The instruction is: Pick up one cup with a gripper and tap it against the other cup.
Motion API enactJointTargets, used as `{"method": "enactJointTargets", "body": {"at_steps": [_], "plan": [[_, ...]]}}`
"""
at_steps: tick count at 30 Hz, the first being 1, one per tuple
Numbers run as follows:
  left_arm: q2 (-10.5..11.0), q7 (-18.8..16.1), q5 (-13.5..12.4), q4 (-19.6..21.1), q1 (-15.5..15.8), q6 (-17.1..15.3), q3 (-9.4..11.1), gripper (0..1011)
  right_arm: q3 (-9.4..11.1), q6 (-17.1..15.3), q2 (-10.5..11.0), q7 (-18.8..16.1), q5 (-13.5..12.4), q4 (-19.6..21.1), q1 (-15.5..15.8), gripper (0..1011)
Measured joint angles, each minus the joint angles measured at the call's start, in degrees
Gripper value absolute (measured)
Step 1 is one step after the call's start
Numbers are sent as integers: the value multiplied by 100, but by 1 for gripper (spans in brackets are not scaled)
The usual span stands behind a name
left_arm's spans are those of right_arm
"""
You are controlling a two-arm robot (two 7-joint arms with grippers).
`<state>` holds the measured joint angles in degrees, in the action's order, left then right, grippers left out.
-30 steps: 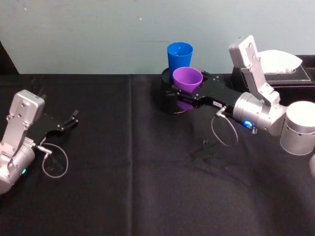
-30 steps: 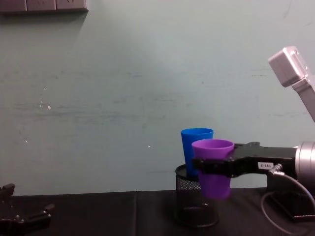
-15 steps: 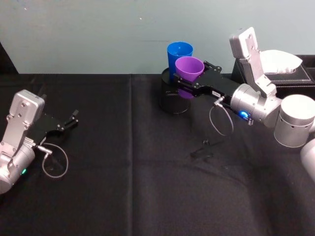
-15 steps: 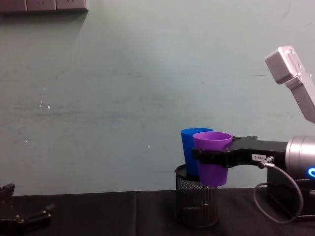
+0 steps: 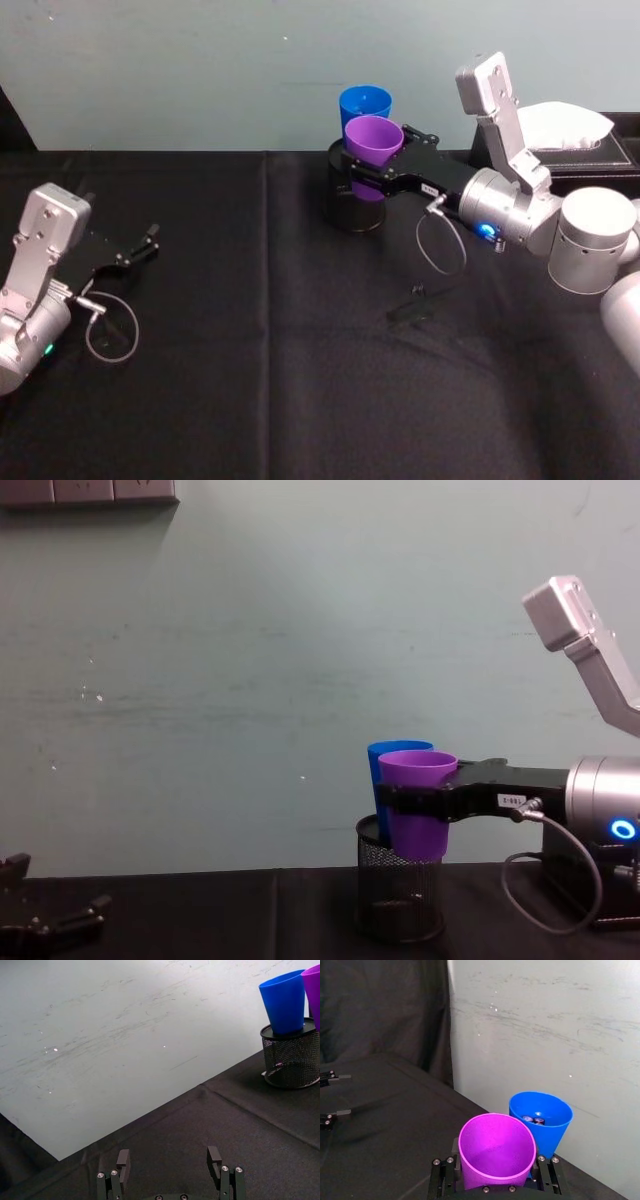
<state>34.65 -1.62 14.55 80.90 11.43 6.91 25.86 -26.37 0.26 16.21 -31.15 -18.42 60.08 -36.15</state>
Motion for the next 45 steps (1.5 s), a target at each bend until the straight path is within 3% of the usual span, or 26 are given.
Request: {"method": "enactJointTargets", "body": {"at_steps": [45], "plan": [[0, 0, 0, 0, 0, 0, 0, 1005, -64, 111, -232, -164, 105, -604, -482, 747]]}}
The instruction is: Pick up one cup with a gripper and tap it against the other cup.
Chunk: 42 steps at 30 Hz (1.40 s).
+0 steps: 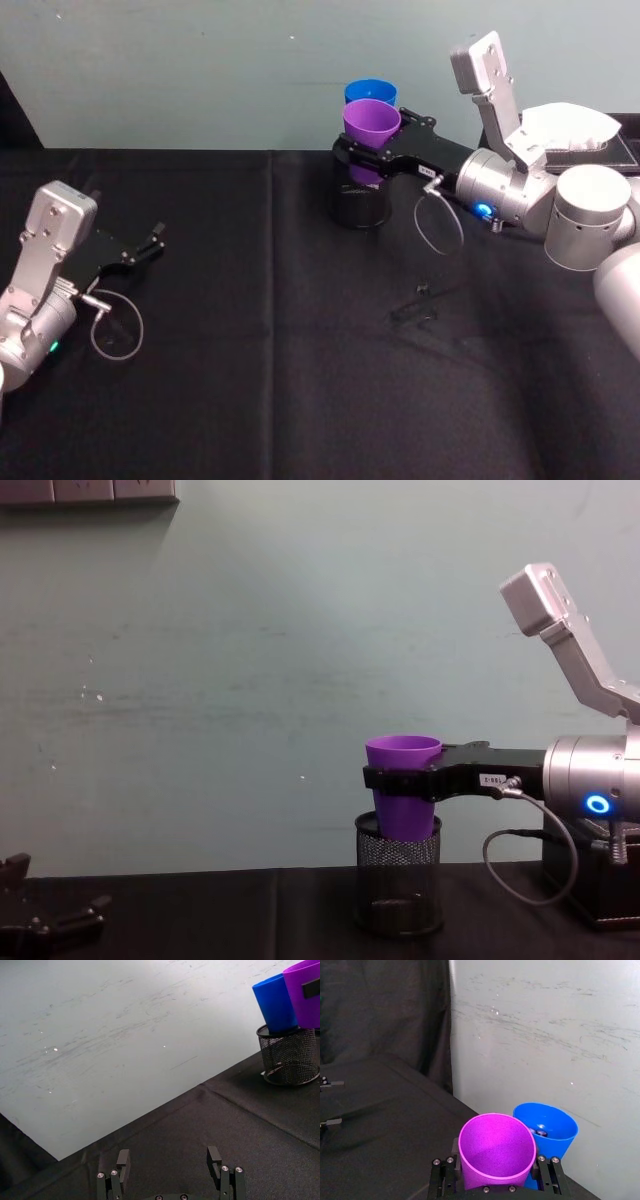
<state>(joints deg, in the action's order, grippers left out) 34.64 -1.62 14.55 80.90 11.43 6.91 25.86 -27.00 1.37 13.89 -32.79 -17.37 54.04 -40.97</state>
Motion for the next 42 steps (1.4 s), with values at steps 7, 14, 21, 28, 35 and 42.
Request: {"method": "enactJointTargets", "body": {"at_steps": [7, 14, 21, 28, 35, 42], "plan": [[0, 0, 0, 0, 0, 0, 0, 1005, 30, 28, -29, -48, -6, -149, -97, 747], [0, 0, 0, 0, 0, 0, 0, 1005, 57, 63, -39, -125, -37, -221, -140, 746], [0, 0, 0, 0, 0, 0, 0, 1005, 59, 68, -41, -138, -48, -224, -144, 746], [0, 0, 0, 0, 0, 0, 0, 1005, 57, 63, -40, -128, -48, -218, -144, 747], [0, 0, 0, 0, 0, 0, 0, 1005, 55, 58, -37, -119, -46, -214, -142, 747], [0, 0, 0, 0, 0, 0, 0, 1005, 55, 54, -34, -114, -41, -210, -139, 747]]}}
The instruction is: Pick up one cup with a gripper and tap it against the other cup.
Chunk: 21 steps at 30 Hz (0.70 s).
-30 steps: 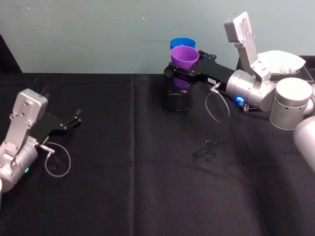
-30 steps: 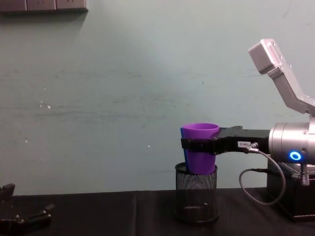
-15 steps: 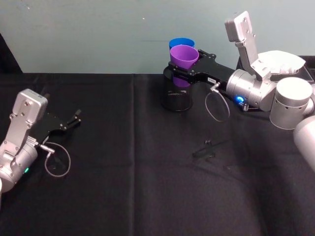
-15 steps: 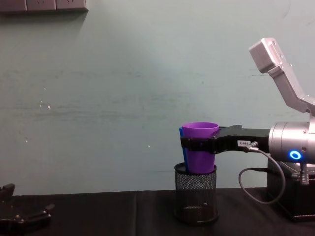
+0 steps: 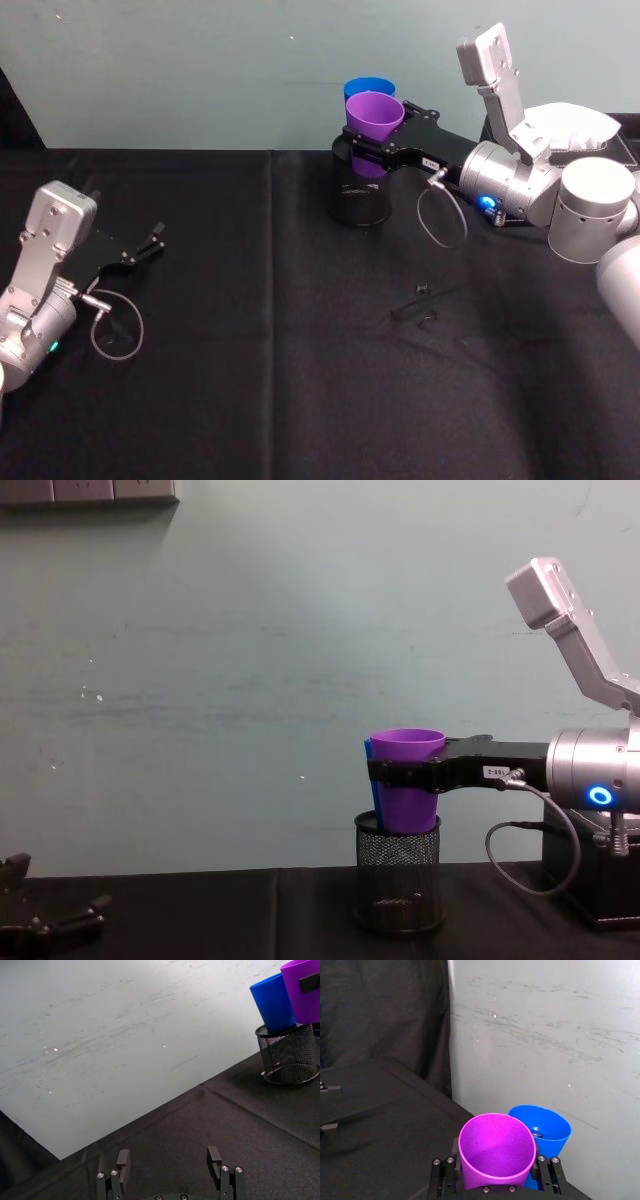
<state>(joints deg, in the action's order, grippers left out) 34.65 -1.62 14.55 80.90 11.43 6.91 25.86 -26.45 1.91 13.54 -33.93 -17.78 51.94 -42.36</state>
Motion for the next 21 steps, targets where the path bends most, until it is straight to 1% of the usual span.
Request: {"method": "enactJointTargets", "body": {"at_steps": [21], "plan": [[0, 0, 0, 0, 0, 0, 0, 1005, 0, -2, 0, 10, 2, 1, 0, 747]]}}
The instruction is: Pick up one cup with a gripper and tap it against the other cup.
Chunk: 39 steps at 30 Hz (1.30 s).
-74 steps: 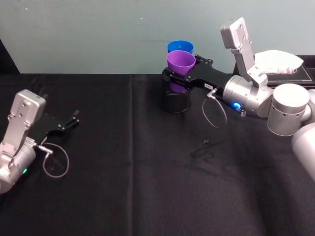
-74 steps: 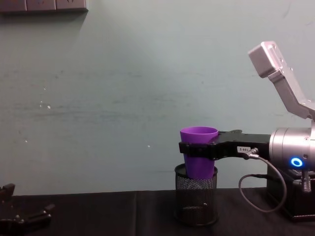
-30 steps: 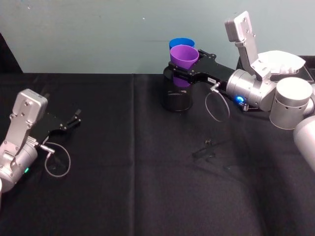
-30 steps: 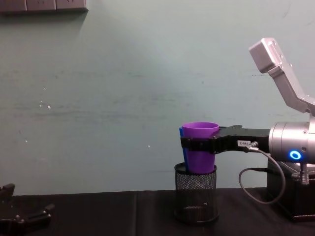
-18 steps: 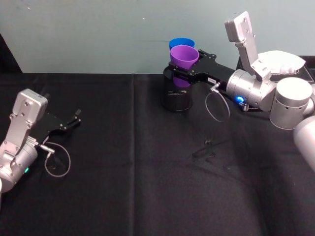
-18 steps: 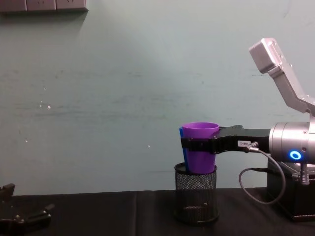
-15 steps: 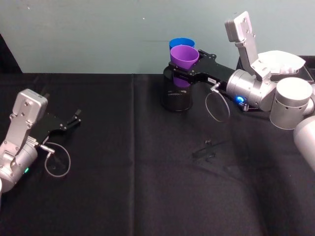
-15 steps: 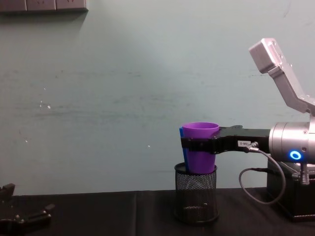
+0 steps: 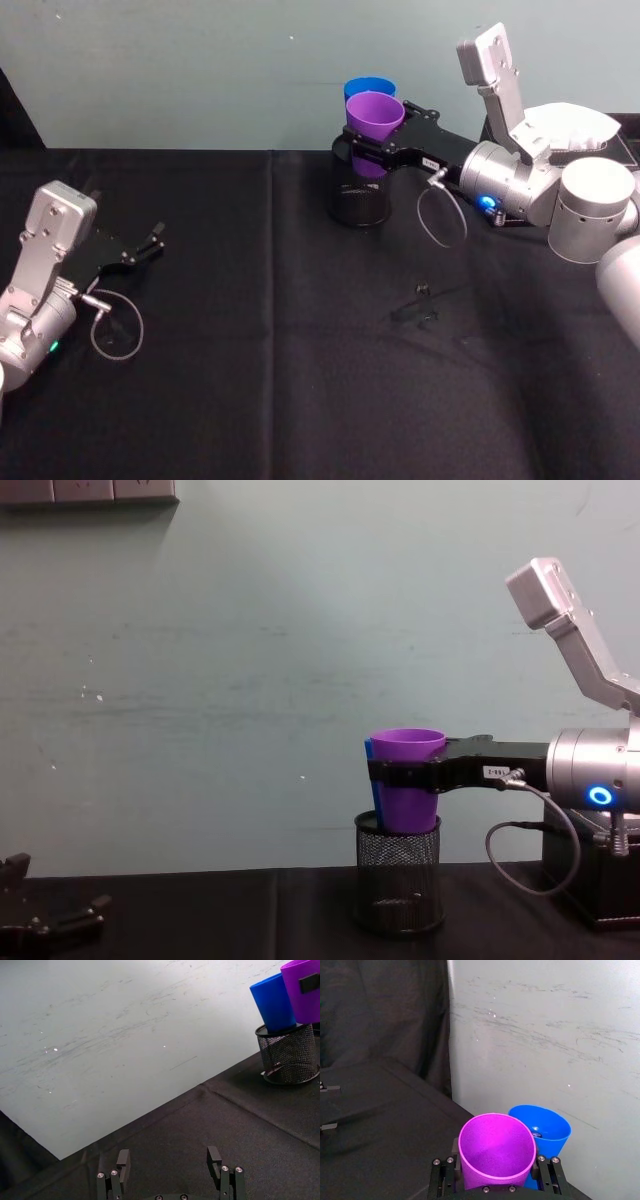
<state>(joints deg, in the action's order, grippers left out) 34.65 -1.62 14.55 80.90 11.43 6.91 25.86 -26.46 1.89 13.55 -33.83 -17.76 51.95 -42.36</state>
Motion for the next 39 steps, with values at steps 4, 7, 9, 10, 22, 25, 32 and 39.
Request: {"method": "enactJointTargets", "body": {"at_steps": [4, 7, 9, 10, 22, 25, 32, 39], "plan": [[0, 0, 0, 0, 0, 0, 0, 1005, 0, 0, 0, 0, 0, 0, 0, 747], [0, 0, 0, 0, 0, 0, 0, 1005, 0, 0, 0, 0, 0, 0, 0, 747], [0, 0, 0, 0, 0, 0, 0, 1005, 0, 0, 0, 0, 0, 0, 0, 746], [0, 0, 0, 0, 0, 0, 0, 1005, 0, 0, 0, 0, 0, 0, 0, 746], [0, 0, 0, 0, 0, 0, 0, 1005, 0, 0, 0, 0, 0, 0, 0, 747], [0, 0, 0, 0, 0, 0, 0, 1005, 0, 0, 0, 0, 0, 0, 0, 746], [0, 0, 0, 0, 0, 0, 0, 1005, 0, 0, 0, 0, 0, 0, 0, 747], [0, 0, 0, 0, 0, 0, 0, 1005, 0, 0, 0, 0, 0, 0, 0, 747]]}}
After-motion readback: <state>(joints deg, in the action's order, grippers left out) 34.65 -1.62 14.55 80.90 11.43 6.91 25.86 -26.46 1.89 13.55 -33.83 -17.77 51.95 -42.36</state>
